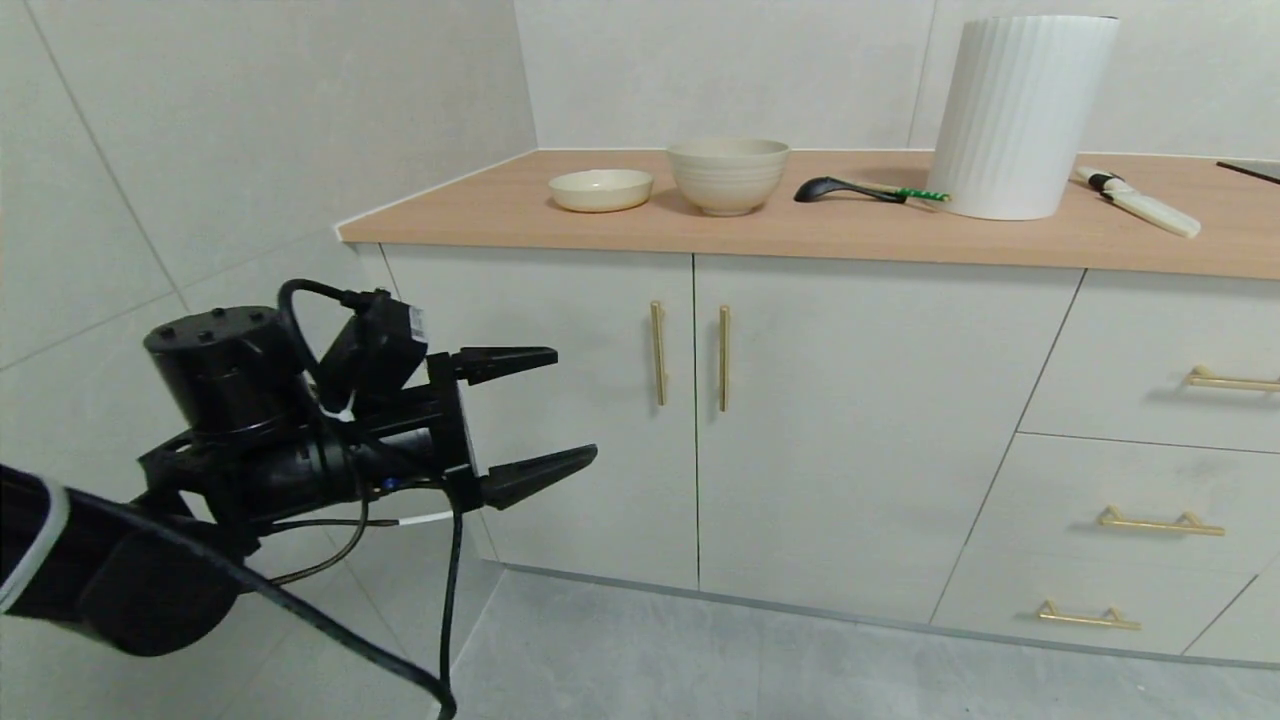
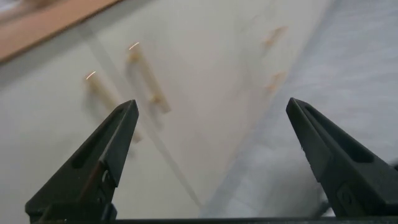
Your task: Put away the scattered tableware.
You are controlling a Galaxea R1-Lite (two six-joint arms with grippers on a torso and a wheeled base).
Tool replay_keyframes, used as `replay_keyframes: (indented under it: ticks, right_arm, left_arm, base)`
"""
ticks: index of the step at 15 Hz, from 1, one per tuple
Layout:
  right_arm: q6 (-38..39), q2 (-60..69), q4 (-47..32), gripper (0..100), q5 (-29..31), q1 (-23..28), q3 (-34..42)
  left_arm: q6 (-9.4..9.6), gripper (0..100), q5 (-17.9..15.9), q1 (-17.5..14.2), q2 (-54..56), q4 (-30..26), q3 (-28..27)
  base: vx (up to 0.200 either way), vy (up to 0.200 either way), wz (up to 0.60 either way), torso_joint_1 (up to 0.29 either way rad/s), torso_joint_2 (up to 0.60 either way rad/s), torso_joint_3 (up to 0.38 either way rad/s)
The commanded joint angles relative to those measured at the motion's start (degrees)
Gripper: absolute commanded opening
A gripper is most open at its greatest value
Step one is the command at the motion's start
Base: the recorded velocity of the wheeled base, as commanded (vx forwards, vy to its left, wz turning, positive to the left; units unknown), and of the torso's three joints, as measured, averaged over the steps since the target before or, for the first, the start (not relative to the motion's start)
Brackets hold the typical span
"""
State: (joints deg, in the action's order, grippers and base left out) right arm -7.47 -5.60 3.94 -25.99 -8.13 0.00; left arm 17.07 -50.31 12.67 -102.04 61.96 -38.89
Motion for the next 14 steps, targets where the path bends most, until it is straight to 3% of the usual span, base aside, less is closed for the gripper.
replay_keyframes:
  ticks: [1, 4, 9, 12, 14]
  right_arm:
    - [-0.09, -0.12, 0.02, 100, -0.03, 0.05, 0.00]
    - [0.00, -0.12, 0.02, 100, -0.03, -0.04, 0.00]
    - [0.00, -0.12, 0.02, 100, -0.03, -0.04, 0.00]
    - [0.27, -0.12, -0.07, 100, -0.03, -0.04, 0.00]
    - [0.35, -0.12, -0.07, 100, -0.03, -0.04, 0.00]
  left_arm:
    - [-0.46, 100, 2.94, -0.10, -6.60, 0.61, -3.48]
    - [-1.95, 100, 3.64, -0.01, -9.50, 1.58, -8.75]
    - [-2.30, 100, 3.64, -0.19, -15.39, 1.93, -14.37]
    - [-4.50, 100, 3.46, -0.19, -21.10, 2.02, -20.88]
    - [-4.85, 100, 3.20, -0.19, -23.91, 2.20, -23.87]
  base:
    - [0.000, 0.000, 0.00, 0.000, 0.00, 0.000]
    - [0.000, 0.000, 0.00, 0.000, 0.00, 0.000]
    - [0.000, 0.000, 0.00, 0.000, 0.00, 0.000]
    - [0.000, 0.000, 0.00, 0.000, 0.00, 0.000]
    - [0.000, 0.000, 0.00, 0.000, 0.00, 0.000]
